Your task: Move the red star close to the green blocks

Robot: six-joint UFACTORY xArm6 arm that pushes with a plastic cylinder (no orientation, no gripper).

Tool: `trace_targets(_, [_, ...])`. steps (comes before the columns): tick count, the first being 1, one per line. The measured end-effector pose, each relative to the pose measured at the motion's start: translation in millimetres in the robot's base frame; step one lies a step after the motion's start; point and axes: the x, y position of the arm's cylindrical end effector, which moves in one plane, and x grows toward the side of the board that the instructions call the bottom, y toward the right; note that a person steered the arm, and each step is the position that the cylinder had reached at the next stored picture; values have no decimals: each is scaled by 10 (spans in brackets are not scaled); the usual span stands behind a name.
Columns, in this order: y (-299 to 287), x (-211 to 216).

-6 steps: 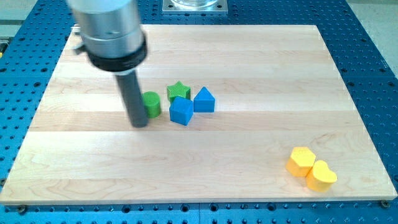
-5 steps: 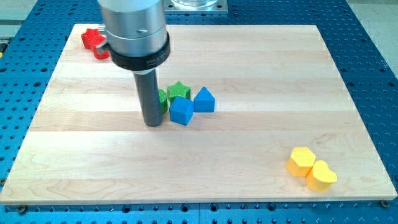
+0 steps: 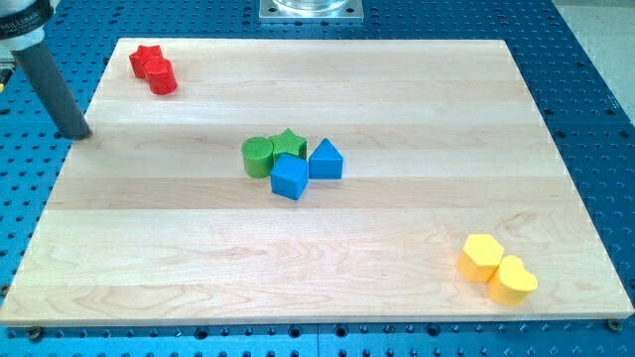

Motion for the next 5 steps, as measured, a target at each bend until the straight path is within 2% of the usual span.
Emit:
trace_targets(2, [-2,-1359])
trace_targets(3, [371,-1528])
trace_targets(4, [960,-1120])
trace_targets(5, [1505,-428])
